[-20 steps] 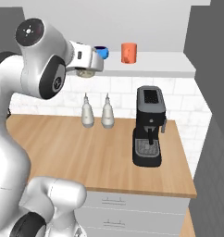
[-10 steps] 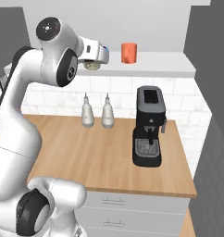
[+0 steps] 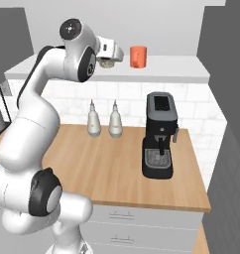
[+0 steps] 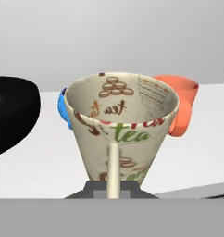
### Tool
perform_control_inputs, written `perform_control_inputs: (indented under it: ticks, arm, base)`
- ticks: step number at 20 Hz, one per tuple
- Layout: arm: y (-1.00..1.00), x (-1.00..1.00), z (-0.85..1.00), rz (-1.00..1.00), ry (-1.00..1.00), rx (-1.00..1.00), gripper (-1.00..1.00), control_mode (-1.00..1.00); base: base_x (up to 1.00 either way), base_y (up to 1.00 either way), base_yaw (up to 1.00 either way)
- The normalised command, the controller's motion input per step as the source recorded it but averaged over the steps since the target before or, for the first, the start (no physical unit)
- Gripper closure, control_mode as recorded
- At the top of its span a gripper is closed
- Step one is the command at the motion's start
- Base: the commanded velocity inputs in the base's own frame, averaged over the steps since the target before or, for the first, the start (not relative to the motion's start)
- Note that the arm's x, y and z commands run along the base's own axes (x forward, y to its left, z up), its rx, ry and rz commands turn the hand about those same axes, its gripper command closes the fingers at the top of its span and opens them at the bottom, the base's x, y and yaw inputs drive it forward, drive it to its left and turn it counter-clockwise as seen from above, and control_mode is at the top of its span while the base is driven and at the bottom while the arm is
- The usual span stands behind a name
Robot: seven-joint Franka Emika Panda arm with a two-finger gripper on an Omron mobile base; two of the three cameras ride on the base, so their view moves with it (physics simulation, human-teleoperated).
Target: Gather all objects into one cabinet and sort the glasses and bowls to opposite sides.
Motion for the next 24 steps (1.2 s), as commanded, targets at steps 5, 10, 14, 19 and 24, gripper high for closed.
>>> perform_control_inputs:
  ticks: [5, 10, 14, 19, 24]
  arm:
    - [-0.04, 0.54, -0.23, 0.0, 0.0, 0.0, 1.0, -1.0]
    - [-0.1, 0.57, -0.19, 0.0, 0.0, 0.0, 1.0, -1.0]
    - [-0.09, 0.57, -0.17, 0.0, 0.0, 0.0, 1.0, -1.0]
    - [-0.01, 0.45, -0.16, 0.0, 0.0, 0.0, 1.0, -1.0]
    - [-0.12, 0.35, -0.06, 0.0, 0.0, 0.02, -1.0, -1.0]
  base:
    - [0.0, 0.0, 0.0]
    - [0.0, 0.0, 0.0]
    - [0.0, 0.0, 0.0]
    - [0.0, 0.0, 0.0]
    - [0.0, 0.0, 0.0]
